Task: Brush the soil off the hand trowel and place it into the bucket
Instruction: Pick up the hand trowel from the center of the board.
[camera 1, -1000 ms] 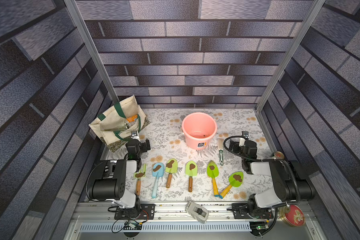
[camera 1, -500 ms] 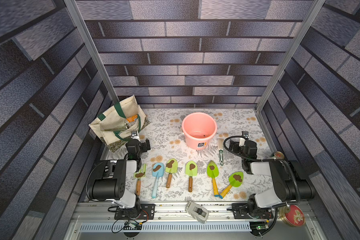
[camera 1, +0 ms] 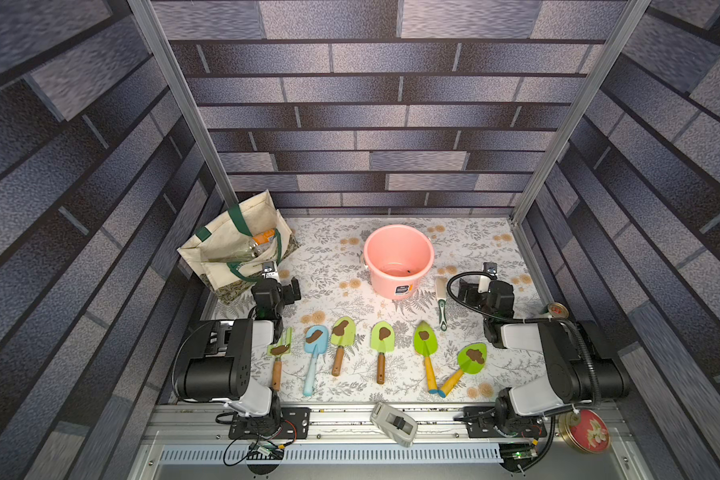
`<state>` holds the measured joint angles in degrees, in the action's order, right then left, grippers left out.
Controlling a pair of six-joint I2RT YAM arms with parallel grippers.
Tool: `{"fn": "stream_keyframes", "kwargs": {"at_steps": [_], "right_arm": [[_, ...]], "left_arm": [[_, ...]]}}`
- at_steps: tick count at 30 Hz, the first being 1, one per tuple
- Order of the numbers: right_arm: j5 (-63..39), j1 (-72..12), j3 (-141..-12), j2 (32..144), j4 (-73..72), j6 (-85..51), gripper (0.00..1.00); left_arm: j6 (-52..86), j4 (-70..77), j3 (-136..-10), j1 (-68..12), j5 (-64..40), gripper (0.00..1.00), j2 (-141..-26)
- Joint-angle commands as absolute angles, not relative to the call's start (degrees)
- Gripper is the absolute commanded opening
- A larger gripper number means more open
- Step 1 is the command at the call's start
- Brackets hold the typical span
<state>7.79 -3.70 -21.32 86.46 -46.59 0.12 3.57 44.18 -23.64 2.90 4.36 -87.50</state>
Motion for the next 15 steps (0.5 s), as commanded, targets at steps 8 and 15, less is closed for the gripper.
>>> {"fn": "stream_keyframes", "kwargs": {"at_steps": [8, 15], "right_arm": [[9.48, -3.33, -34.51, 75.06, -19.28, -0.02, 1.00], [5.71, -3.41, -48.20, 61.87, 15.11, -22.32, 1.00]], "left_arm": [[2.95, 20.24, -35.61, 2.47, 4.99, 1.00, -80.45], [16.97, -1.09, -46.05, -5.32, 4.85, 1.00, -67.13]]}}
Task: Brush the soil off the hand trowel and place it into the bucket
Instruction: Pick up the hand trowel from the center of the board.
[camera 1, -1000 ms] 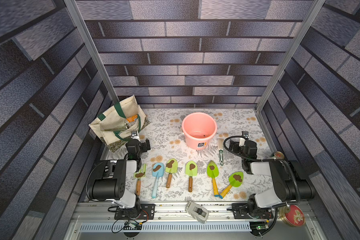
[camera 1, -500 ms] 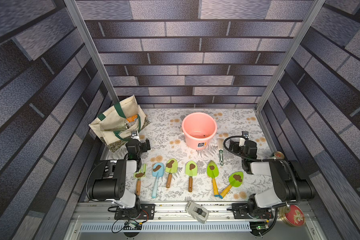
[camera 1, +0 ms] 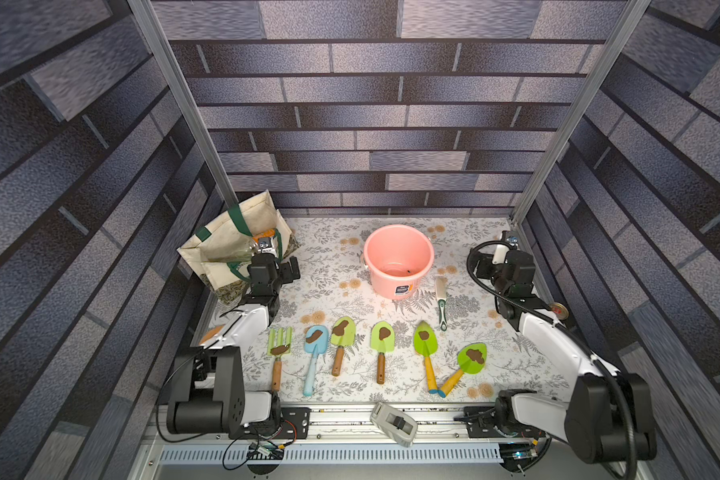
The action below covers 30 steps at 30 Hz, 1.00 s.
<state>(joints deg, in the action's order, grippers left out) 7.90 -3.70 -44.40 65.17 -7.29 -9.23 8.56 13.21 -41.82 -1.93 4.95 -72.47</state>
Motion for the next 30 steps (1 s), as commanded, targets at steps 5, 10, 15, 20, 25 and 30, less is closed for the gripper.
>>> {"fn": "stream_keyframes", "kwargs": {"at_steps": [5, 10, 15, 20, 25, 30], "right_arm": [[-4.54, -3.95, -42.98, 49.17, 25.63, -44.28, 1.00], [-4.51, -6.61, -35.70, 33.22, 28.18, -58.84, 1.00], [-4.88, -9.59, -37.65, 29.42, 31.68, -61.00, 1.00], [-9.17, -13.62, -35.70, 32.45, 24.52, -64.57, 1.00], [-9.39, -18.96, -38.65, 38.62, 18.53, -60.69, 1.00], [-13.31, -19.50, -39.89, 41.59, 10.31, -60.23, 1.00]], "left_arm": [[35.31, -9.75, -49.55, -17.08, 1.52, 1.00, -58.01], [47.25, -8.28, -47.25, -35.93, 14.82, 1.00, -54.09], [46.73, -12.76, -53.96, -46.14, 19.52, 1.00, -59.50], [46.38, -8.34, -53.75, -44.80, 10.97, 1.00, -62.20], [47.84, -7.29, -53.16, -43.66, 10.88, 1.00, -62.60], [44.53, -6.81, -53.55, -46.74, 14.03, 1.00, -62.50]]}}
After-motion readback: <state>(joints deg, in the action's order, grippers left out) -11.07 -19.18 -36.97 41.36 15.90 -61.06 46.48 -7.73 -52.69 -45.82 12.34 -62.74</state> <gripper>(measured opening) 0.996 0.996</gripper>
